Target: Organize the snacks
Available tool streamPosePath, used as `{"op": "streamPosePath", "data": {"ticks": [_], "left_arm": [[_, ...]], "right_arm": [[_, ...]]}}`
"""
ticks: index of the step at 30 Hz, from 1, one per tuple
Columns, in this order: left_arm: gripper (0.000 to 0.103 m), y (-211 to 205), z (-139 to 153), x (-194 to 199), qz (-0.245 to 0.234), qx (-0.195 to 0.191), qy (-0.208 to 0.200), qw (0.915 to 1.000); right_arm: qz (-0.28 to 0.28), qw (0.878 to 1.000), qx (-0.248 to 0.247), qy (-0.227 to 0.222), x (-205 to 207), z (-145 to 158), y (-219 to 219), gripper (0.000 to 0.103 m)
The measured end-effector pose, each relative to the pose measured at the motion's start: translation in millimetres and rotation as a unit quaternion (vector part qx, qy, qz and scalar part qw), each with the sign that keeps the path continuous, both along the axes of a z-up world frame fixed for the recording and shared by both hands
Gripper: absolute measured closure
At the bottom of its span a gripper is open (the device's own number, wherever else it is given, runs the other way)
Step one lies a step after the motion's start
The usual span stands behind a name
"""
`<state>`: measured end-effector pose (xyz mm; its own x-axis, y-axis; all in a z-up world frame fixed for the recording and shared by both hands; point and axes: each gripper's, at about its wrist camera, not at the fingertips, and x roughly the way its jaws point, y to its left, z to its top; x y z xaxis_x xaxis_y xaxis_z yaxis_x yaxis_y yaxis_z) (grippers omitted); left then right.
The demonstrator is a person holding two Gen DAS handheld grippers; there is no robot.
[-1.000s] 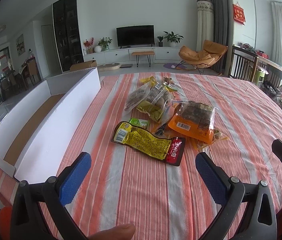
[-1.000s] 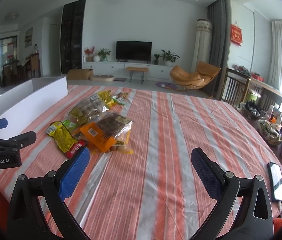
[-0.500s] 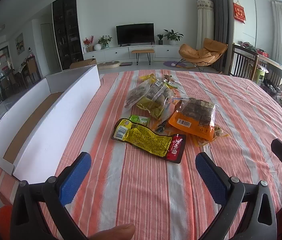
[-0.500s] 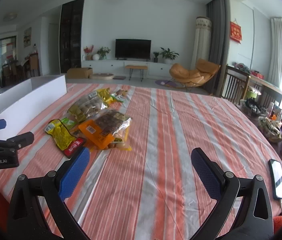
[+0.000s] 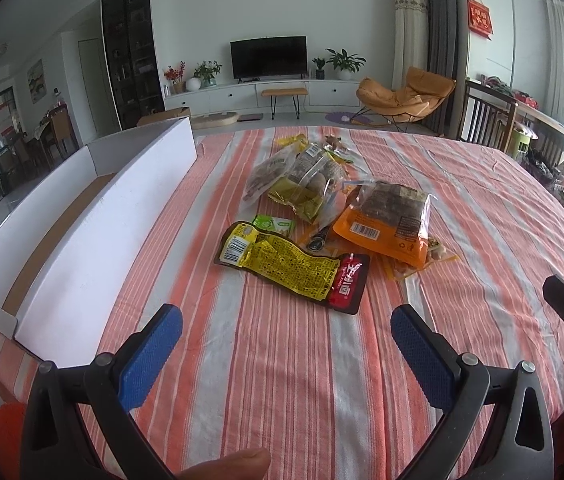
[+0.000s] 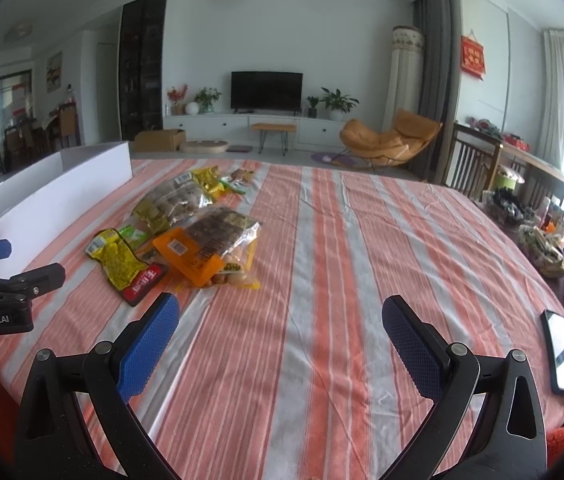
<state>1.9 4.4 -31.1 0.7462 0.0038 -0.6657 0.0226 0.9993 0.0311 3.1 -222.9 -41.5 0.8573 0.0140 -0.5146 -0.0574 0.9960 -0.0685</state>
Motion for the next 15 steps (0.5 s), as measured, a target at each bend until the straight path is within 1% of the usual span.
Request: {"op": "streamPosePath", "data": {"ticks": [15], "left_arm": [[0.000,5.5,-4.0,3.4,0.006,-0.008,0.007,0.9999]], "right_arm": [[0.005,1.000,-0.004,0.003,0.9,-1.2,2.4,0.001]]}}
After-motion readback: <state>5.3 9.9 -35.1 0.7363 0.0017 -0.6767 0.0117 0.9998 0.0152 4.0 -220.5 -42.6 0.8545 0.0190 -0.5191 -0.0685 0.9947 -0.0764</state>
